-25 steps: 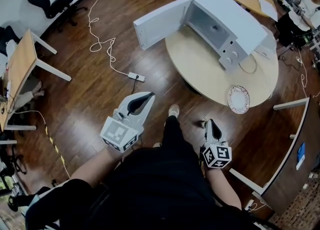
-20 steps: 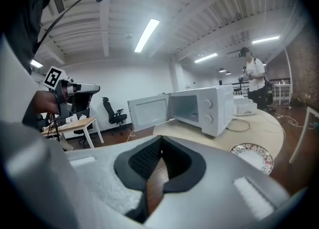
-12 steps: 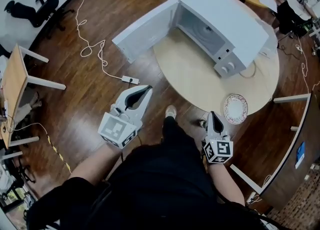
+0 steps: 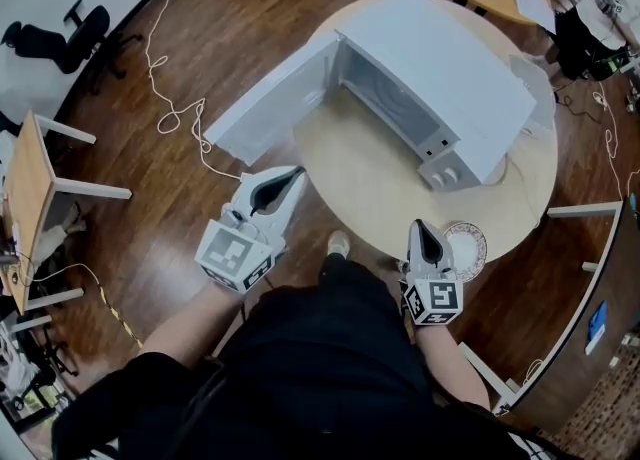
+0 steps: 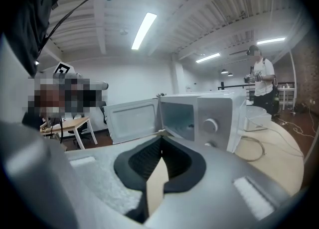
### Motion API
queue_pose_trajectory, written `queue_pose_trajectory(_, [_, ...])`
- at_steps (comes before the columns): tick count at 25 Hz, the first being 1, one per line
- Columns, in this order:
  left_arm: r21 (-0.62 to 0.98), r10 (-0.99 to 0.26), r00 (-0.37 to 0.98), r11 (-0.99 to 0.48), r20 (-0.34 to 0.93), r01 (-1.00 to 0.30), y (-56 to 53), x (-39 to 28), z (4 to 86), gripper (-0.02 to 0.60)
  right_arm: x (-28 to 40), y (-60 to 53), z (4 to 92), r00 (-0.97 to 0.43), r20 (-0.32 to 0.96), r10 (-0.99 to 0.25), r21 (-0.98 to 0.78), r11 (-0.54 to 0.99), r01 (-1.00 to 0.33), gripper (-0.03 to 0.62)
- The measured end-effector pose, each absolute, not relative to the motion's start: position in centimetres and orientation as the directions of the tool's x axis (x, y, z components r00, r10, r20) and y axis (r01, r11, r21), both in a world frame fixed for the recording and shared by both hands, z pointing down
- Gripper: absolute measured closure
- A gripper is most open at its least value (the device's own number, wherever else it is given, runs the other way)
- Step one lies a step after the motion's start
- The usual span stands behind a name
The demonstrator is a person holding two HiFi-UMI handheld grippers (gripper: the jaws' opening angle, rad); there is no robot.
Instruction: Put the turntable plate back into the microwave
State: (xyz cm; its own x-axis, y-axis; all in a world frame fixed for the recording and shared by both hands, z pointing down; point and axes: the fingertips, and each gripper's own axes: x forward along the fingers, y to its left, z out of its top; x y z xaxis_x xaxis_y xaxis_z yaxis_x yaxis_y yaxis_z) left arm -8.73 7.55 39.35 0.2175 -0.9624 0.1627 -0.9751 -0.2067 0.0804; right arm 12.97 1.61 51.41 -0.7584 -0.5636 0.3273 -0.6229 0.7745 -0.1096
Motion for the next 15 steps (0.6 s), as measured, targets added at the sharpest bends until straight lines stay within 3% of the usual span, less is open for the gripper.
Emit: queue_pose_trajectory(15, [0.006, -0.960, 0.203, -0.205, 0.192, -0.979, 2.9, -9.6, 37.7, 0.576, 10.4, -1.4, 52.5, -0.797, 0.341, -0.499, -0.163, 0.804, -0.572, 0.594])
